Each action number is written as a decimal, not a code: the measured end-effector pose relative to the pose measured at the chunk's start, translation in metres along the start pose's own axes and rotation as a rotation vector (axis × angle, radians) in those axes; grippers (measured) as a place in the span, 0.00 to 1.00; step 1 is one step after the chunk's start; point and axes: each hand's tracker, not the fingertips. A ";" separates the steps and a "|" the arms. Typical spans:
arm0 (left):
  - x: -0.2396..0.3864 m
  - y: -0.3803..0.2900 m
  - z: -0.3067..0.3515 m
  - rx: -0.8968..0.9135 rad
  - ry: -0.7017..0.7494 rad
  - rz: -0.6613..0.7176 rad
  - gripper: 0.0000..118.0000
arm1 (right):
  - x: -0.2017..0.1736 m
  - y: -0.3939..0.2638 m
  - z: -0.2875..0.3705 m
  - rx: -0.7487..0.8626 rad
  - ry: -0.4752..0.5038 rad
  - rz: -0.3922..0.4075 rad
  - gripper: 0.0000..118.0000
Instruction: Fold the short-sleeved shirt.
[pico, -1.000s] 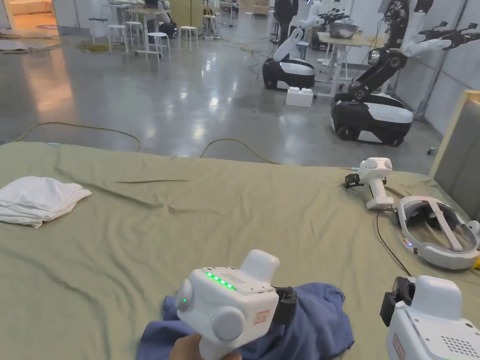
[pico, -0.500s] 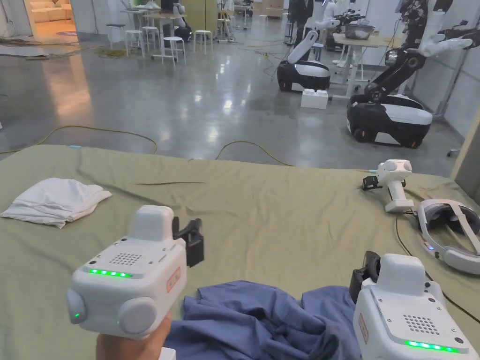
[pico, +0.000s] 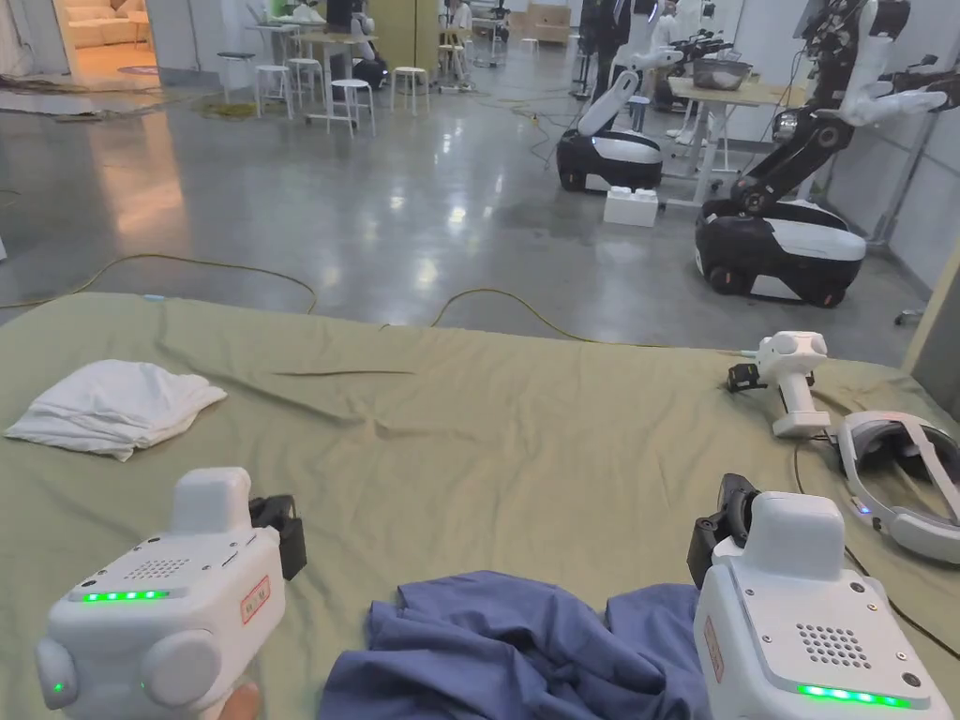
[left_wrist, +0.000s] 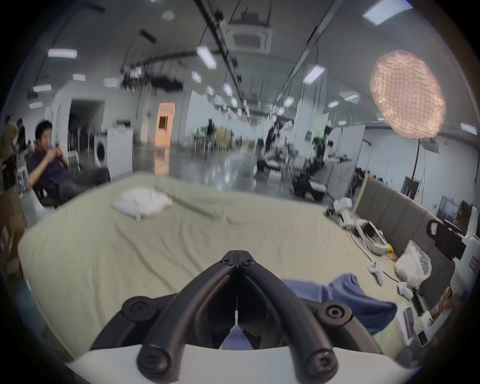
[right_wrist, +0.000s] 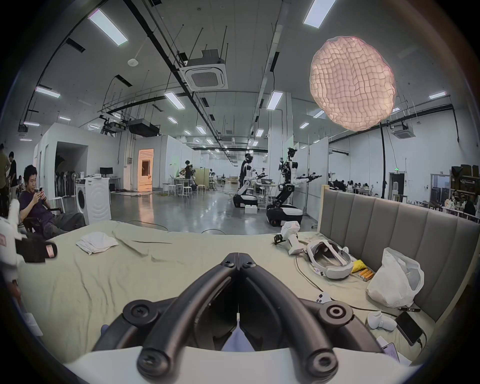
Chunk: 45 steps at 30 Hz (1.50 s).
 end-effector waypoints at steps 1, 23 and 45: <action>-0.008 -0.006 -0.012 -0.081 -0.015 0.025 0.00 | 0.002 -0.002 -0.001 -0.006 -0.002 0.001 0.00; 0.003 -0.127 -0.130 -0.726 0.091 -0.072 0.52 | 0.033 -0.050 -0.020 -0.190 -0.076 -0.017 0.00; 0.021 -0.094 -0.082 -0.583 -0.019 -0.136 0.06 | 0.098 -0.139 -0.218 -0.864 0.085 -0.002 0.53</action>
